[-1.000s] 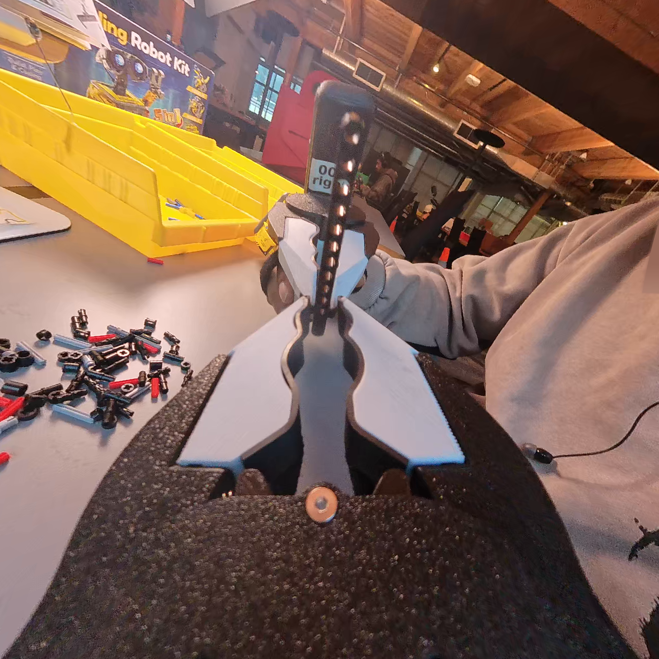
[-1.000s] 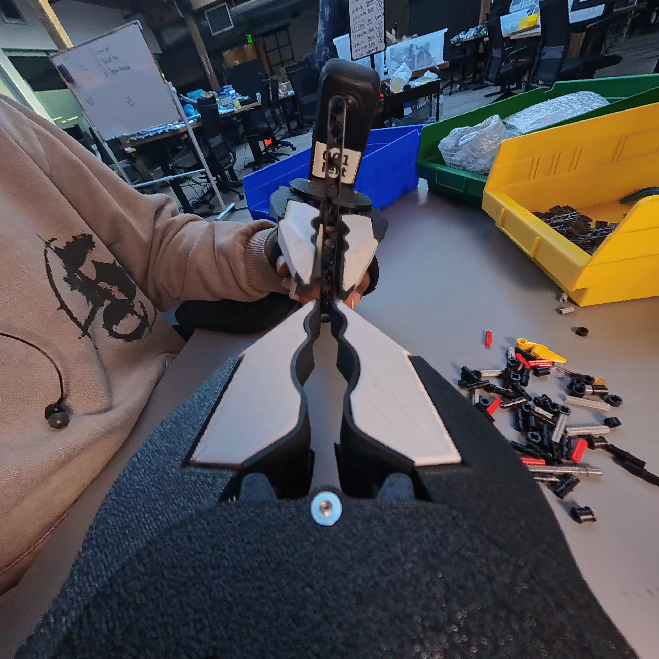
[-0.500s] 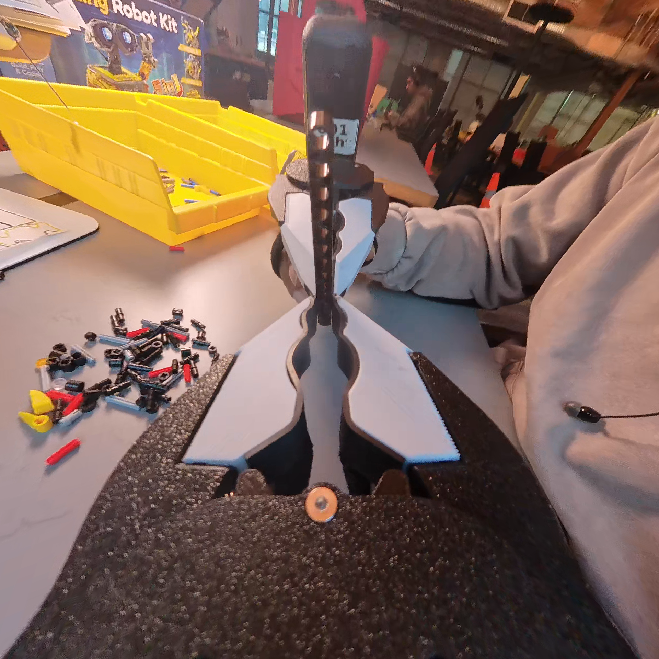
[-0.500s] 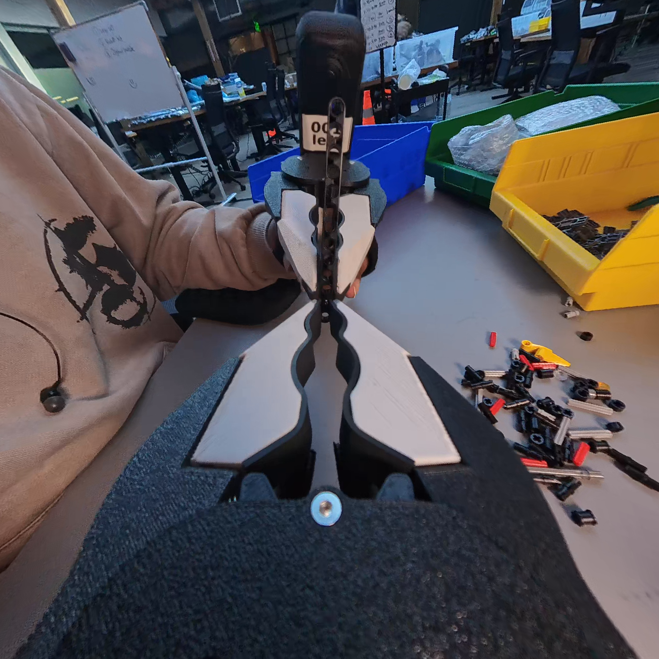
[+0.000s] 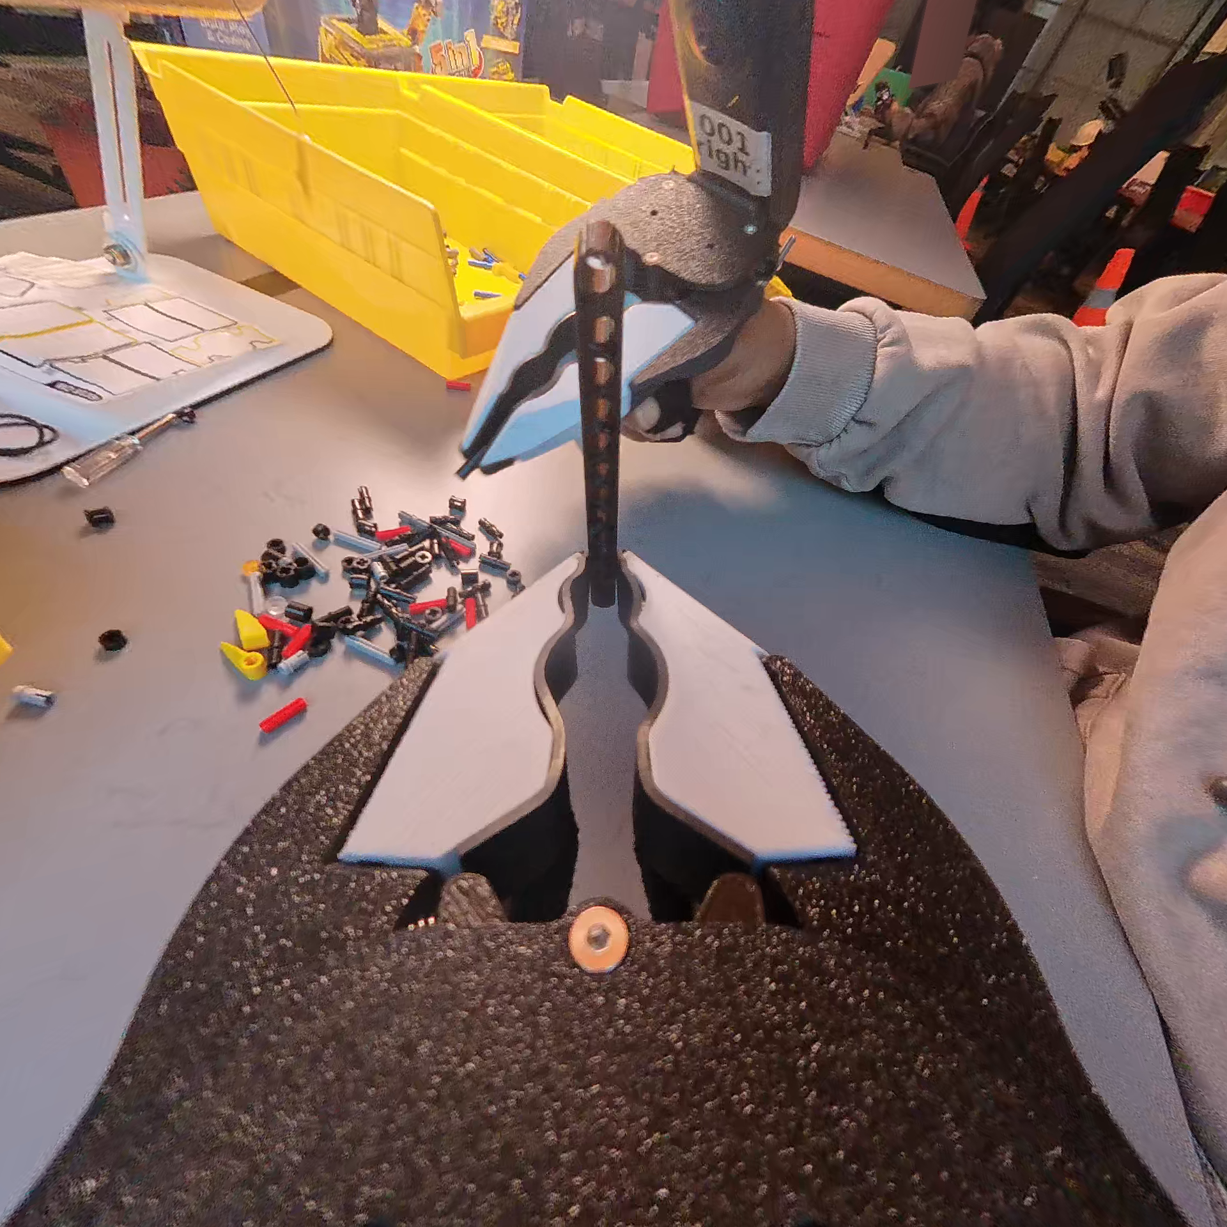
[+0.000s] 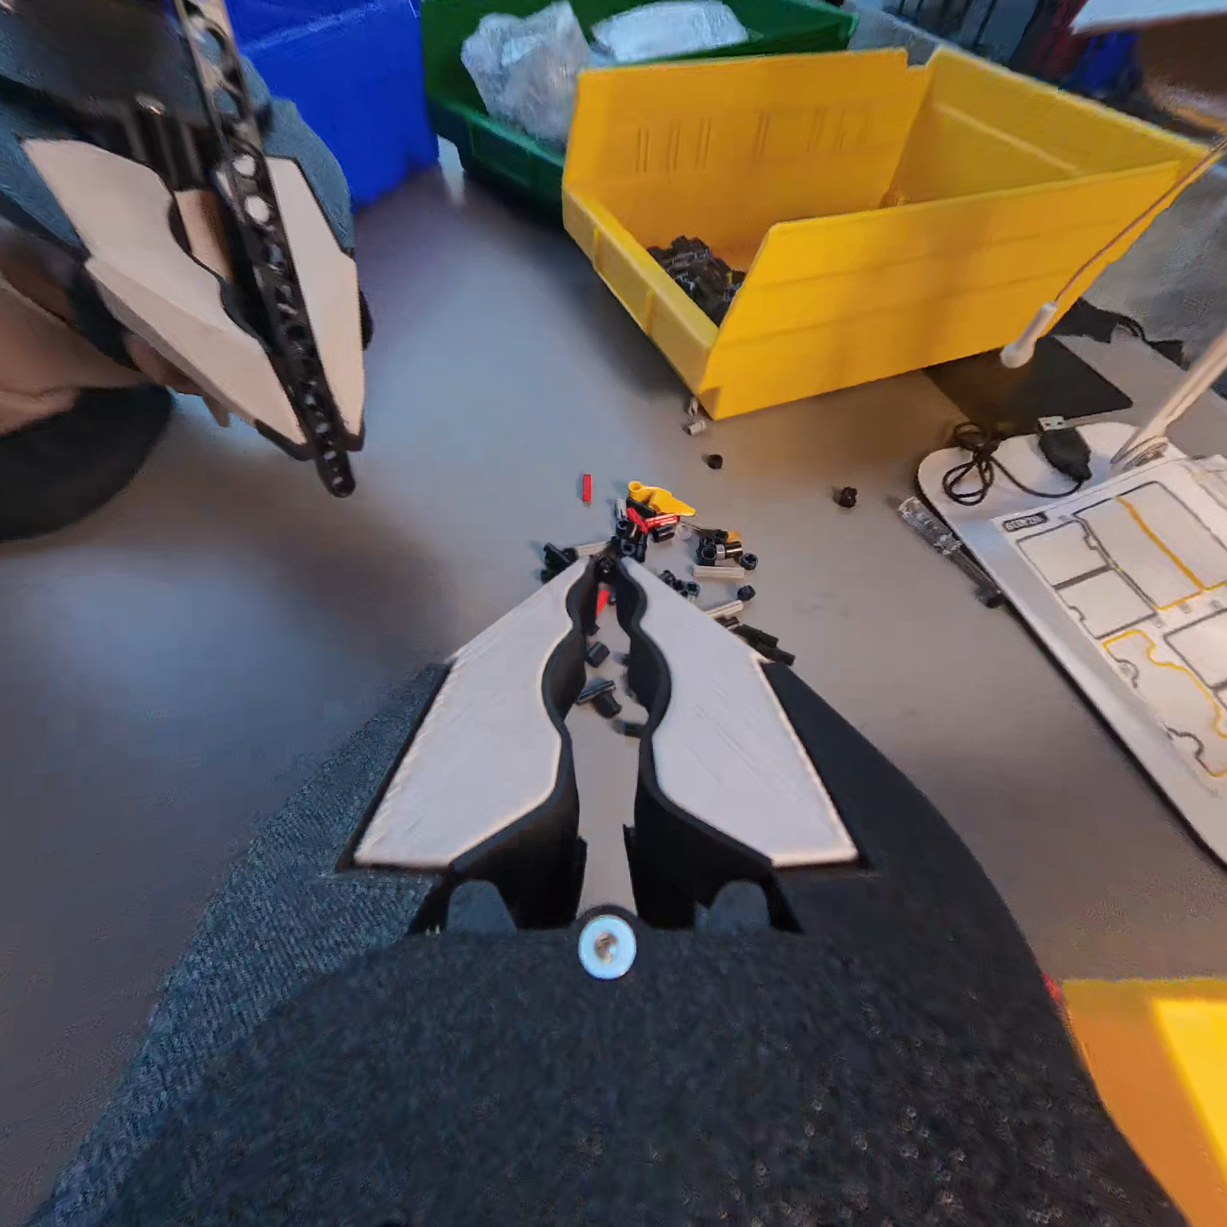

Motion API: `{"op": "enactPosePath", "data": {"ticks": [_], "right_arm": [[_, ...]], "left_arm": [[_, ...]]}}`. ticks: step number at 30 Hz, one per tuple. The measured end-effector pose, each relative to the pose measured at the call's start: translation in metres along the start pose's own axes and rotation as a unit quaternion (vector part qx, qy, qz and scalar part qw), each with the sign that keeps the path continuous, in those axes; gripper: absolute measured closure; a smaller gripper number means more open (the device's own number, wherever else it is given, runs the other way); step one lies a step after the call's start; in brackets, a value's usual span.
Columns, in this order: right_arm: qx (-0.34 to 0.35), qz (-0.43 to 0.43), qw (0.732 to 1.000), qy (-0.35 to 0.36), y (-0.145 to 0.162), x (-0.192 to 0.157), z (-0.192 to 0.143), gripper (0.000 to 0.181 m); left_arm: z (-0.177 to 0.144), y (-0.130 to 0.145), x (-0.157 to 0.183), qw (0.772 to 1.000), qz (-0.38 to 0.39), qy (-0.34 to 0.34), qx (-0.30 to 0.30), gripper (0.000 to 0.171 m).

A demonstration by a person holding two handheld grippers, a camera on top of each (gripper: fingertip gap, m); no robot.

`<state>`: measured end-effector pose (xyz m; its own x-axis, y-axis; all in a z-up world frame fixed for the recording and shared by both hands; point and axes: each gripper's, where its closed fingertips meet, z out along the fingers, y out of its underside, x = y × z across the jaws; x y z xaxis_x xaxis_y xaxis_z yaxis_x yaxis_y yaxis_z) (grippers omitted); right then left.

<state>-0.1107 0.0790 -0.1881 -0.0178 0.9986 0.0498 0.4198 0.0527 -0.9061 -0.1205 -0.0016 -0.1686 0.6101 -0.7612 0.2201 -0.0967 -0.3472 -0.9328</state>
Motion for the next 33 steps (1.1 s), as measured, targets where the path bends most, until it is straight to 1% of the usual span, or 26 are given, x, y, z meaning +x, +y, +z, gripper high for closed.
{"op": "enactPosePath", "data": {"ticks": [2, 4, 5, 7, 9, 12, 19, 23, 28, 30, 33], "right_arm": [[-0.054, -0.019, 0.998, 0.018, 0.014, 0.004, 0.018, 0.179], [-0.090, -0.051, 0.994, 0.031, 0.026, 0.005, 0.030, 0.178], [-0.109, -0.063, 0.991, 0.038, 0.032, 0.007, 0.034, 0.175], [-0.118, -0.083, 0.989, 0.043, 0.038, 0.005, 0.037, 0.169], [-0.106, -0.081, 0.990, 0.044, 0.034, 0.004, 0.034, 0.164], [-0.064, -0.065, 0.995, 0.037, 0.017, 0.001, 0.024, 0.161], [0.050, -0.013, 0.998, -0.024, -0.020, -0.022, -0.009, 0.158], [0.075, -0.015, 0.996, -0.037, -0.030, -0.036, -0.026, 0.158], [0.108, -0.016, 0.992, -0.059, -0.054, -0.060, -0.038, 0.158], [0.105, -0.009, 0.993, -0.061, -0.054, -0.069, -0.039, 0.153], [0.099, 0.001, 0.994, -0.051, -0.044, -0.078, -0.043, 0.144]], "left_arm": [[0.000, 0.004, -0.001, 1.000, -0.015, -0.002, 0.005, 0.164], [0.000, 0.004, -0.003, 1.000, -0.025, -0.011, 0.013, 0.164], [0.000, 0.003, -0.004, 0.999, -0.028, -0.014, 0.016, 0.164], [-0.001, 0.002, -0.006, 0.999, -0.032, -0.015, 0.021, 0.164], [-0.001, 0.002, -0.007, 0.999, -0.040, -0.014, 0.025, 0.164], [0.000, 0.003, -0.006, 0.999, -0.044, -0.011, 0.025, 0.164], [0.004, 0.005, -0.001, 0.999, -0.023, -0.013, 0.020, 0.164], [0.004, 0.007, 0.001, 1.000, -0.001, -0.020, 0.017, 0.164], [0.004, 0.006, 0.004, 0.999, 0.021, -0.031, 0.016, 0.164], [0.004, 0.006, 0.005, 0.999, 0.031, -0.034, 0.016, 0.164], [0.006, 0.004, 0.009, 0.998, 0.050, -0.037, 0.018, 0.164]]}}
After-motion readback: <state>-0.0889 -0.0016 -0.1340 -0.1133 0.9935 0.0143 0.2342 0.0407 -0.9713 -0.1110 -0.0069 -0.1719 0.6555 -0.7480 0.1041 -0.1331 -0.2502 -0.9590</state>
